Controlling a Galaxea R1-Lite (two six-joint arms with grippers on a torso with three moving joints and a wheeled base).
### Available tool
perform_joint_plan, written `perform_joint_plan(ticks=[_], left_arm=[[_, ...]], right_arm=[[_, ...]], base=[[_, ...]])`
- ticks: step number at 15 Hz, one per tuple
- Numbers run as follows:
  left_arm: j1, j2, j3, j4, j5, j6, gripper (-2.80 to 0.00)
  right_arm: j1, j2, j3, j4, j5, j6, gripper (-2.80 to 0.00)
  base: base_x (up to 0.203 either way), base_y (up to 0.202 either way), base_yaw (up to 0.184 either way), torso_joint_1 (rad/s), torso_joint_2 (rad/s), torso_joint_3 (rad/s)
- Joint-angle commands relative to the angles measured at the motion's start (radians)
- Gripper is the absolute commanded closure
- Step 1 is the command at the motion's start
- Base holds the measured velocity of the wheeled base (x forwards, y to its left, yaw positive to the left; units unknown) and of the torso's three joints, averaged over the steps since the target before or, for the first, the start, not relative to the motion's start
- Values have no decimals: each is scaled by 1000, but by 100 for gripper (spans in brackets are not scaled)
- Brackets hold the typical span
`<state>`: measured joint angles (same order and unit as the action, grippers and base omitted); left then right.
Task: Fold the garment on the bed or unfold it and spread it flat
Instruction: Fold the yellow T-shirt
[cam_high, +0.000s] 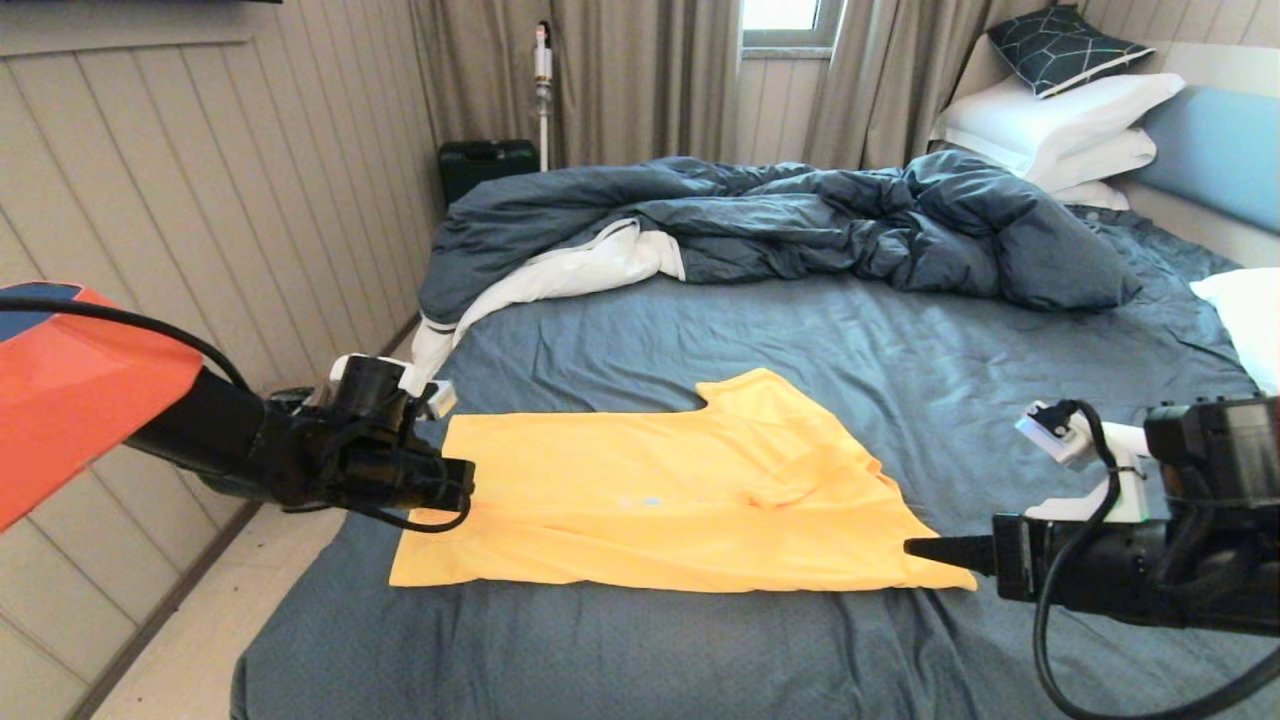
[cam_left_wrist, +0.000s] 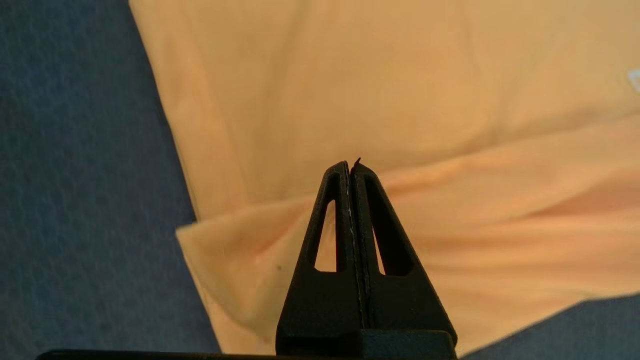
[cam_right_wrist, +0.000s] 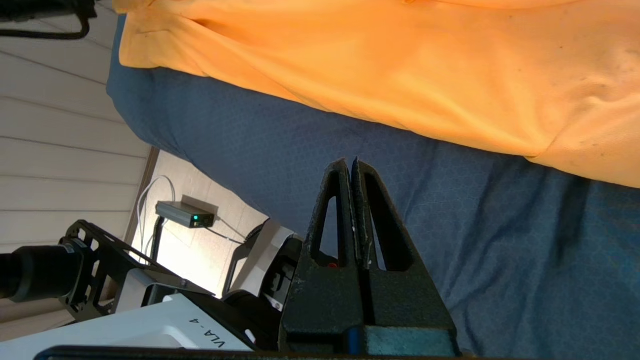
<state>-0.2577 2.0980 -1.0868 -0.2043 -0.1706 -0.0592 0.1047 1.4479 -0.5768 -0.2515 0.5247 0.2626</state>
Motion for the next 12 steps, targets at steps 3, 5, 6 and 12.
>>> perform_joint_plan(ticks=[3,5,6,12], left_arm=[[-2,43,-31,-1,-3,-2,0],[-1,16,-21,0,-3,-5,0],[-1,-13,-14,4,-4,-7,0],[2,-222,85,73,-4,-51,0]], right_arm=[[-2,3,-2,-3,3,1,0],[-3,3,-2,-3,3,1,0],[-3,3,-3,-3,3,1,0],[-8,11,-15,-3,-2,5,0]], base=[[0,0,0,0,0,0],[0,0,0,0,0,0],[0,0,0,0,0,0],[0,0,0,0,0,0]])
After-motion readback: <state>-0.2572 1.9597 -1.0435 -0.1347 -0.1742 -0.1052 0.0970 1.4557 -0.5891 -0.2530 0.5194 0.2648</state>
